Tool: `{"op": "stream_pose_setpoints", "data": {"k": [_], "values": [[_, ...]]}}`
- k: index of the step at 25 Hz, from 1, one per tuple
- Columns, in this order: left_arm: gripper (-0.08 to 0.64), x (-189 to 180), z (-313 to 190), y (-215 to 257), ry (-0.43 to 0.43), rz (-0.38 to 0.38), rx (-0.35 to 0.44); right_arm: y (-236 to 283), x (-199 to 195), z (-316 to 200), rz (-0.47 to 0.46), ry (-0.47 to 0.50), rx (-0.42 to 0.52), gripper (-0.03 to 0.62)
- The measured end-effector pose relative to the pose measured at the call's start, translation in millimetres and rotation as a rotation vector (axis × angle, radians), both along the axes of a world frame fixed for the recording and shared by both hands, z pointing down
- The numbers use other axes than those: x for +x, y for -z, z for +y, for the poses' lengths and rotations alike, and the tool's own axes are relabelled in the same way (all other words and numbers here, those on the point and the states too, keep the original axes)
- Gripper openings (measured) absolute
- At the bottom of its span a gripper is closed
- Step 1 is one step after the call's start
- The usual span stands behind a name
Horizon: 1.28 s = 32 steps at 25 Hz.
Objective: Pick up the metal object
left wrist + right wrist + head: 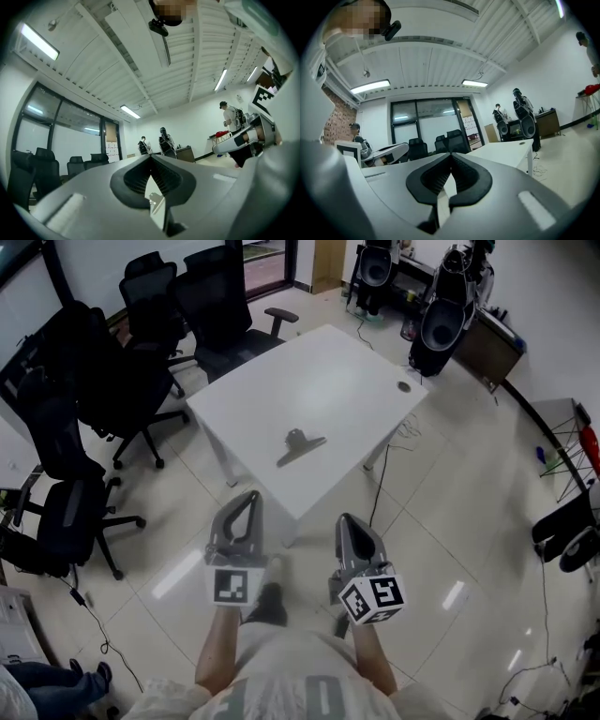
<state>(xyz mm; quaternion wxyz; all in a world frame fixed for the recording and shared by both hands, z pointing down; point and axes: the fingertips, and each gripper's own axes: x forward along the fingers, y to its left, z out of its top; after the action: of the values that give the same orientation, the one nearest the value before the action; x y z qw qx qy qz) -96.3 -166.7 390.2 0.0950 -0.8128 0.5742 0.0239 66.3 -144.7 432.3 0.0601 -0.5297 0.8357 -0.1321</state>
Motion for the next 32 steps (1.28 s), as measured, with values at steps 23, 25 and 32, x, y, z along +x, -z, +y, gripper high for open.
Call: {"op": "stream_pose_setpoints", "data": {"k": [23,25,32], "values": [[0.002,5,-214,6,-0.084,0.016,-0.031,-9,-32,-210,0.08,0.022,-0.027,0.012],[0.002,9,-217,5,-0.084,-0.006,-0.016,-7,-32,-216,0.082,0.03,-0.018,0.012],[0.002,11,-229,-1,-0.063,-0.106,-0.004,-64,-69,-255,0.211,0.301,-0.127,0.261]]}}
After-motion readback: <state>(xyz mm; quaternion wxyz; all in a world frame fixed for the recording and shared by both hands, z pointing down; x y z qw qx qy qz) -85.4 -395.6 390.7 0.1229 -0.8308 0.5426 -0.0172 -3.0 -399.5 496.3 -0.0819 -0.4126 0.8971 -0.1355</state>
